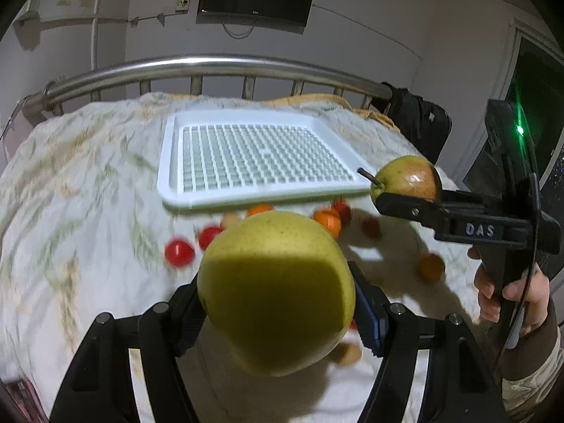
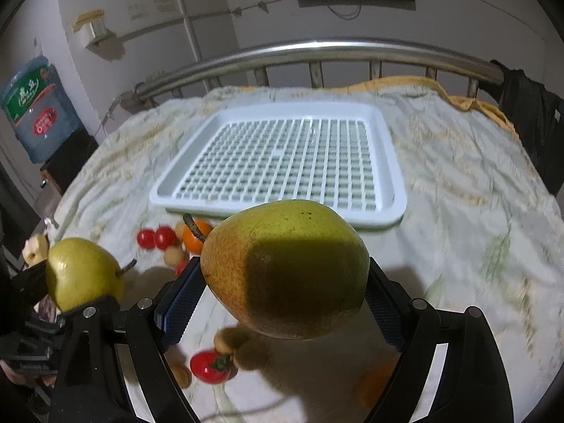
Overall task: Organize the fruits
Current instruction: 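Carry both pears over the white grid tray and open both grippers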
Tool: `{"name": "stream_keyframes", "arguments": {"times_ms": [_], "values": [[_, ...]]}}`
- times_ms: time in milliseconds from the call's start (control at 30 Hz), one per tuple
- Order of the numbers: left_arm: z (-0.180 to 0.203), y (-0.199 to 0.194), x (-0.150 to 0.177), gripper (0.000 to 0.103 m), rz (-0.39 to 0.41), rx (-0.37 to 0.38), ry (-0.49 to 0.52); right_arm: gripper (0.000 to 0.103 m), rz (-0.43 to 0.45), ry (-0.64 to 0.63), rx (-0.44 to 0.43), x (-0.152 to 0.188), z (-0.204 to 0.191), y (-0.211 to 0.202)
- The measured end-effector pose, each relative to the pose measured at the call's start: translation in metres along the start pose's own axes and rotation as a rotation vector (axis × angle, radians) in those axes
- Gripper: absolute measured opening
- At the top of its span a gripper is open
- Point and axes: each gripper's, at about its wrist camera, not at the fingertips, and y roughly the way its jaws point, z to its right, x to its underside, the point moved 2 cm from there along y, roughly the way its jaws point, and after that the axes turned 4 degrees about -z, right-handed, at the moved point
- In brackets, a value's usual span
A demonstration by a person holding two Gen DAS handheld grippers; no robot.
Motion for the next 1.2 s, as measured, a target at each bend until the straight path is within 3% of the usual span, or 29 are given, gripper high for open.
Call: {"name": "stream_keyframes", "arguments": {"times_ms": [333, 600, 833, 1033, 1167, 1200], "values": [[-0.031, 0.053, -0.098, 0.073, -0.045, -0.024, -0.049, 0.087, 0.007, 0.012, 0.003, -0.082, 0.016, 0.017], [-0.069, 0.127, -0.146, 0.073, -0.118, -0.039, -0.167, 0.087, -0.094, 0.122, -0.007, -0.137, 0.037, 0.097], [-0.085, 0.176, -0.163, 0.073, -0.159, -0.059, -0.206, 0.087, -0.157, 0.146, 0.07, -0.16, 0.049, 0.158], [-0.091, 0.202, -0.166, 0.074, -0.161, -0.119, -0.211, 0.087, -0.179, 0.178, 0.133, -0.164, 0.067, 0.189], [-0.091, 0.199, -0.17, 0.076, -0.135, -0.125, -0.207, 0.089, -0.159, 0.162, 0.106, -0.163, 0.069, 0.189], [-0.091, 0.195, -0.172, 0.083, -0.12, -0.113, -0.216, 0.089, -0.16, 0.168, 0.091, -0.165, 0.069, 0.188]]}}
